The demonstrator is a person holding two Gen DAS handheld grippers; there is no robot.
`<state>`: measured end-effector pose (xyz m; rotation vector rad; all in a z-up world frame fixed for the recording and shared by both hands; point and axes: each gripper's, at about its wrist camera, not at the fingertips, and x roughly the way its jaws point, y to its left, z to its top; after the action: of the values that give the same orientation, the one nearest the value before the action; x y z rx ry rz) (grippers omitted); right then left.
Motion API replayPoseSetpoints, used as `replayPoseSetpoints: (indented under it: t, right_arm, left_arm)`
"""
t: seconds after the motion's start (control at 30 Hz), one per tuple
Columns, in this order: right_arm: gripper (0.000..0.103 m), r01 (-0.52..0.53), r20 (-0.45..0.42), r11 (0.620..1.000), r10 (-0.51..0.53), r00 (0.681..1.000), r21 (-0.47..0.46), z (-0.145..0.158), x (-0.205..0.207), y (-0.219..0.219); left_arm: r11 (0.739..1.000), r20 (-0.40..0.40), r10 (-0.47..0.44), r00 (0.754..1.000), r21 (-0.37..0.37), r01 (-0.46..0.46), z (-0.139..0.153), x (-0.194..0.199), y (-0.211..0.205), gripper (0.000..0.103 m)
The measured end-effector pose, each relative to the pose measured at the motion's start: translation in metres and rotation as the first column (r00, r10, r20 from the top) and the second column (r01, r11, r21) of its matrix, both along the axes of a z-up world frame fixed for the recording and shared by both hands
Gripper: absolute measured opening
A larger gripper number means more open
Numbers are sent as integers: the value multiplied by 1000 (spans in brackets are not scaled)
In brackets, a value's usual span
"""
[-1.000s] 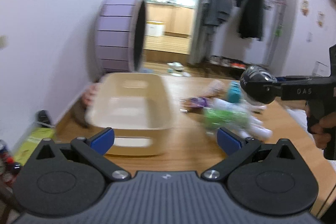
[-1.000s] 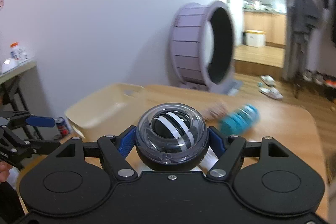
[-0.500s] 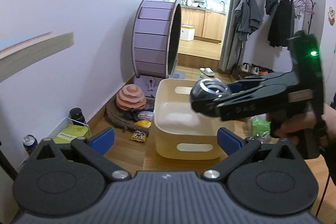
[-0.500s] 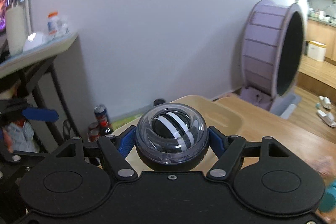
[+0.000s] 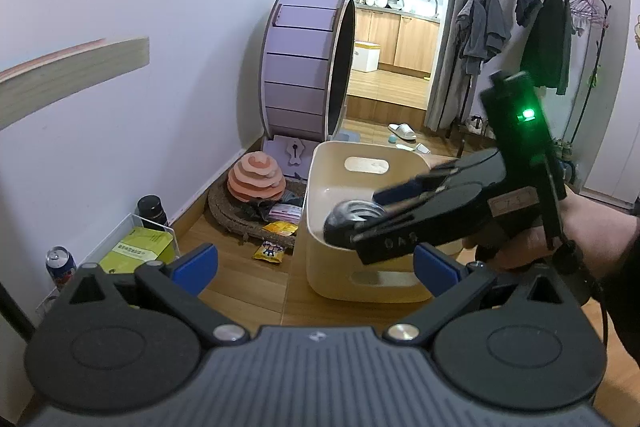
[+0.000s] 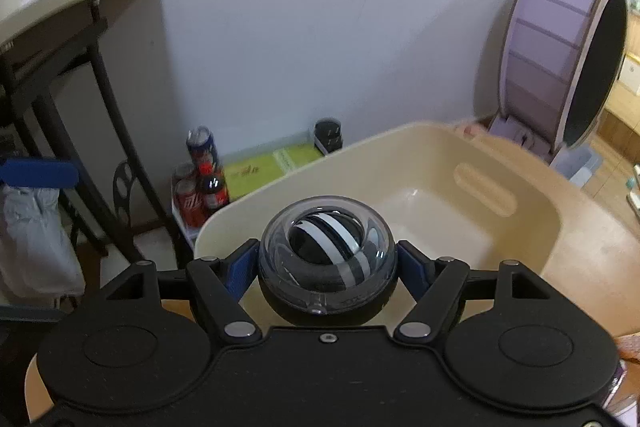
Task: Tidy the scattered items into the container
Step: 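Lower the power ball into the cream basket and open the right gripper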
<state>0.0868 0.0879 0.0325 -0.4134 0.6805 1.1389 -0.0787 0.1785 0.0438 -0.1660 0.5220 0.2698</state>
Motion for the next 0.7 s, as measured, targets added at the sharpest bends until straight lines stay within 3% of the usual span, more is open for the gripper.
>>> replayPoseSetpoints:
  t: [0.1, 0.27, 0.5, 0.7]
  right_arm:
    - [82, 13, 53, 999, -16, 998, 46, 8, 0, -5]
    - [82, 41, 73, 995, -48, 996, 89, 28, 2, -32]
    - [83, 168, 75, 972, -182, 980, 165, 44, 5, -116]
    - [88, 293, 75, 935, -312, 947, 201, 43, -9, -191]
  left_arm:
    - [1000, 3, -1, 1000, -7, 1, 1, -1, 0, 103]
    - [999, 13, -24, 1000, -23, 25, 1, 0, -2, 103]
    - [990, 30, -124, 992, -62, 126, -2, 11, -25, 103]
    - [971, 25, -227, 973, -69, 229, -7, 26, -62, 103]
